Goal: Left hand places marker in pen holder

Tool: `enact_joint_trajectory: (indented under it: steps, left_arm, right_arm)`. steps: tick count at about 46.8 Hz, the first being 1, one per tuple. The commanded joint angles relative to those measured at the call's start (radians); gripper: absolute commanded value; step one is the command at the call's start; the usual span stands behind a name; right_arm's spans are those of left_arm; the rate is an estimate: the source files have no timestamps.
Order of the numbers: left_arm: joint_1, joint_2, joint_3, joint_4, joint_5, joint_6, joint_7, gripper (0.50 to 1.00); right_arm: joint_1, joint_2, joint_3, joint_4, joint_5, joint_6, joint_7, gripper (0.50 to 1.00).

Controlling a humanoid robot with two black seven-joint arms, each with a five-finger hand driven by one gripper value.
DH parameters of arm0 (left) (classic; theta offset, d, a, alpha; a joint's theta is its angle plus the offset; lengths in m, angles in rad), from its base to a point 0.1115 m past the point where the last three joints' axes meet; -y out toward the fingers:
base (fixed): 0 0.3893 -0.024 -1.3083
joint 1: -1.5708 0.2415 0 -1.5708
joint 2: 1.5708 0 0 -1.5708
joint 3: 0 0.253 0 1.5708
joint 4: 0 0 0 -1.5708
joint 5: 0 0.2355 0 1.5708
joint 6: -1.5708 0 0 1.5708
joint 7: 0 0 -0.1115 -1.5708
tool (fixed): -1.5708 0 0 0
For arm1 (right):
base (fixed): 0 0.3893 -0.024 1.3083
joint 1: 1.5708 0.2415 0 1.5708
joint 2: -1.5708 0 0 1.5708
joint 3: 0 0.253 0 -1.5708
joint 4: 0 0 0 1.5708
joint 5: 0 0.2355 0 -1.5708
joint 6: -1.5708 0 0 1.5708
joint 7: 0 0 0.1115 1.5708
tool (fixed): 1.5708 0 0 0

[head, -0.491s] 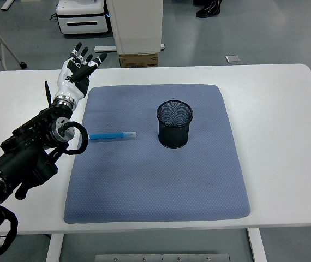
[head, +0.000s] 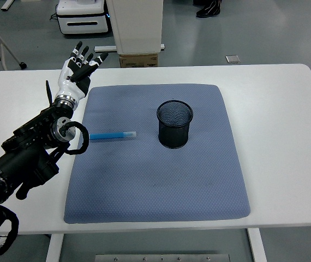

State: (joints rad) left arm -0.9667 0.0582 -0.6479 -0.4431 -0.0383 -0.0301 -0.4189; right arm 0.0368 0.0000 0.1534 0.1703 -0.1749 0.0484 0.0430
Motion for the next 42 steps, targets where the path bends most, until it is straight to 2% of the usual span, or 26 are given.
enact_joint_trajectory:
  steps: [1, 7, 20, 34, 38, 42]
  left_arm:
    - [-0.009, 0.003, 0.001, 0.0, 0.0, -0.004, 0.0, 1.0]
    - [-0.017, 0.008, 0.002, 0.0, 0.029, -0.013, 0.002, 1.0]
    - [-0.021, 0.029, 0.028, 0.0, 0.25, 0.006, 0.0, 1.0]
    - [-0.115, 0.156, 0.413, -0.012, 0.268, 0.004, -0.003, 1.0]
    - [-0.142, 0.179, 0.482, -0.051, 0.27, -0.007, -0.026, 1.0]
    - [-0.162, 0.232, 0.562, -0.121, 0.27, -0.027, -0.061, 1.0]
  right_arm:
    - [0.0, 0.0, 0.0, 0.0, 0.0, -0.001, 0.0, 1.0]
    - [0.0, 0.0, 0.0, 0.0, 0.0, -0.001, 0.0, 1.0]
    - [0.0, 0.0, 0.0, 0.0, 0.0, -0.001, 0.0, 1.0]
    - [0.0, 0.0, 0.0, 0.0, 0.0, -0.001, 0.0, 1.0]
    - [0.0, 0.0, 0.0, 0.0, 0.0, -0.001, 0.0, 1.0]
    - [0.0, 0.0, 0.0, 0.0, 0.0, -0.001, 0.0, 1.0]
